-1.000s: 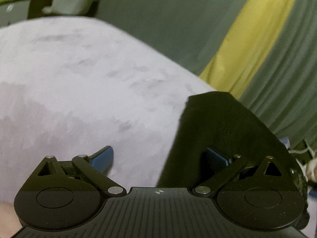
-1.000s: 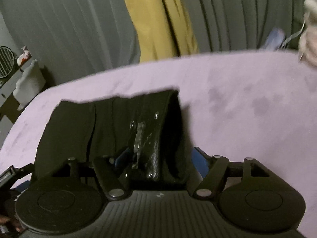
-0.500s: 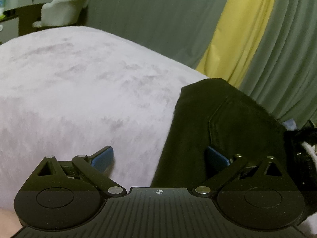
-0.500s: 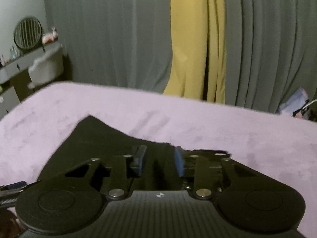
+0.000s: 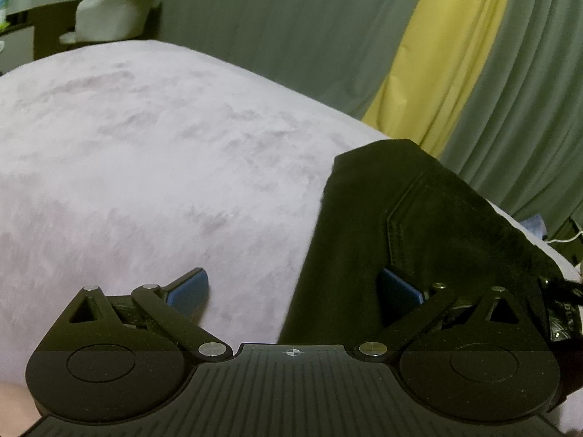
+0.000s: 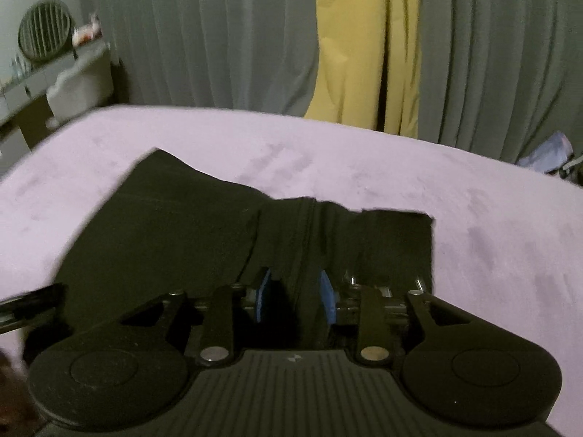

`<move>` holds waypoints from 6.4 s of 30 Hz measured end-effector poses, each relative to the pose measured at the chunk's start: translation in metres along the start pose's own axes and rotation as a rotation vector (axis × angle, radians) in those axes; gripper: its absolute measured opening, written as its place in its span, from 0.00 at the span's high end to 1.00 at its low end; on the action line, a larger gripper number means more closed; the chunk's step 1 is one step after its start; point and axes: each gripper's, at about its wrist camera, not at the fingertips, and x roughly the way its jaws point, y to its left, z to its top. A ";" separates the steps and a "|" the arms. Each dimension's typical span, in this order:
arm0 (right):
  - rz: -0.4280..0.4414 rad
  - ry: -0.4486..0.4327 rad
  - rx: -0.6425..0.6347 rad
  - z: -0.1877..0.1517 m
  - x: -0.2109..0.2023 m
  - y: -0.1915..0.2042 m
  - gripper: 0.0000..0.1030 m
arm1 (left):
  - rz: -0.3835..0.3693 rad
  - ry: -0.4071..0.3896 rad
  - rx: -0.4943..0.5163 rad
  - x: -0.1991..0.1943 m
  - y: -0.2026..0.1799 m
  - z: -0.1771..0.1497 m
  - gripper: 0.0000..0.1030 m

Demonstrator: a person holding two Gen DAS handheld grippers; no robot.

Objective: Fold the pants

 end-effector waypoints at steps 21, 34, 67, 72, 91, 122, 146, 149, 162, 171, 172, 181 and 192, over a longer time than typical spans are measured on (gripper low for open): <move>0.052 -0.022 0.293 -0.042 -0.031 -0.074 0.31 | -0.026 -0.008 0.013 -0.011 -0.002 0.002 0.00; 0.284 0.175 0.711 -0.054 0.047 -0.144 0.04 | -0.339 0.279 -0.166 0.026 0.017 0.009 0.00; 0.643 0.039 0.808 -0.039 0.068 -0.126 0.32 | -0.498 0.322 -0.274 0.068 -0.005 0.060 0.01; 0.648 -0.044 0.750 0.002 0.062 -0.112 0.34 | -0.481 0.225 -0.251 0.060 -0.019 0.090 0.02; -0.063 0.027 0.316 -0.025 0.044 -0.071 0.04 | 0.007 0.084 0.060 0.034 -0.023 0.020 0.00; -0.109 -0.003 0.100 -0.090 -0.026 0.017 0.04 | 0.056 0.136 0.177 -0.043 -0.048 -0.036 0.00; -0.160 -0.015 -0.010 -0.093 -0.021 0.044 0.04 | 0.108 0.134 0.323 -0.038 -0.071 -0.052 0.00; -0.157 -0.011 -0.009 -0.093 -0.021 0.043 0.04 | 0.110 0.135 0.328 -0.038 -0.071 -0.053 0.00; -0.158 0.001 0.000 -0.095 -0.020 0.044 0.04 | 0.113 0.136 0.332 -0.038 -0.072 -0.053 0.00; -0.160 0.002 0.002 -0.095 -0.020 0.045 0.04 | 0.114 0.139 0.332 -0.037 -0.072 -0.052 0.00; -0.159 0.002 0.002 -0.095 -0.020 0.045 0.04 | 0.114 0.139 0.333 -0.037 -0.071 -0.052 0.00; -0.160 0.008 0.004 -0.097 -0.019 0.044 0.04 | 0.115 0.138 0.339 -0.037 -0.072 -0.054 0.00; -0.159 0.013 0.005 -0.097 -0.019 0.044 0.04 | 0.118 0.139 0.344 -0.036 -0.071 -0.055 0.00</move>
